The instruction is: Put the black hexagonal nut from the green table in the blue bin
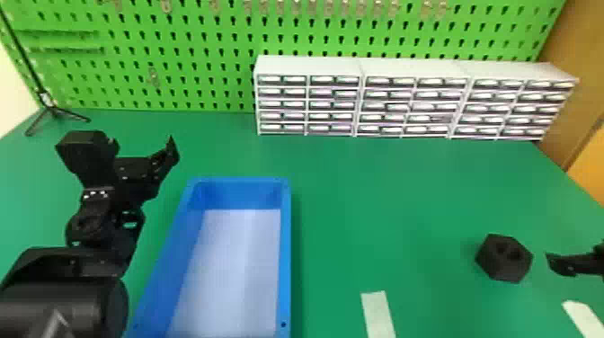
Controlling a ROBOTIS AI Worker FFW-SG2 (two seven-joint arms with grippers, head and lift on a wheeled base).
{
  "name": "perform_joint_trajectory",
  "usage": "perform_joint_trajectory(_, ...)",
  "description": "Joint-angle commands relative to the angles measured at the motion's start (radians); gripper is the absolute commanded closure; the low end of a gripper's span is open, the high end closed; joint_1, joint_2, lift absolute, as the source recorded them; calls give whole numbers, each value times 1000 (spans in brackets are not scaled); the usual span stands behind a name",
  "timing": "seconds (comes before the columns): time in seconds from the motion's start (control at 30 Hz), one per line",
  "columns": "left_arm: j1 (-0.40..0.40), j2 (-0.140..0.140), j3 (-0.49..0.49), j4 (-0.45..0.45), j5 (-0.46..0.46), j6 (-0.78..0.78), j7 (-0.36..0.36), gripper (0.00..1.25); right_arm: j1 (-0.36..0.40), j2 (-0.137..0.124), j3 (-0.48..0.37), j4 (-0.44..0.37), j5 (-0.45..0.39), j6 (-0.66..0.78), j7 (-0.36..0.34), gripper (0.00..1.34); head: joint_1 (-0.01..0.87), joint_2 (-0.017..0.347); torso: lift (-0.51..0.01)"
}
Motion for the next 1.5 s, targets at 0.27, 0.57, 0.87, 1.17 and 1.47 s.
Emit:
perform_joint_trajectory(0.27,3,2,0,0,-1,2,0,239,-18,-21,43,29,105,26,113,101,686,28,-96)
perform_joint_trajectory(0.57,6,2,2,0,1,2,0,239,-34,-29,63,40,163,32,163,102,686,28,-96)
perform_joint_trajectory(0.87,5,2,2,-2,-1,2,-1,239,-37,-29,66,41,181,42,180,102,686,28,-96)
perform_joint_trajectory(1.17,5,2,0,-2,-3,2,0,239,-43,-29,81,43,188,42,185,102,686,28,-96)
perform_joint_trajectory(1.47,5,3,2,0,-3,2,-1,239,-43,-27,83,44,191,42,186,102,686,28,-96)
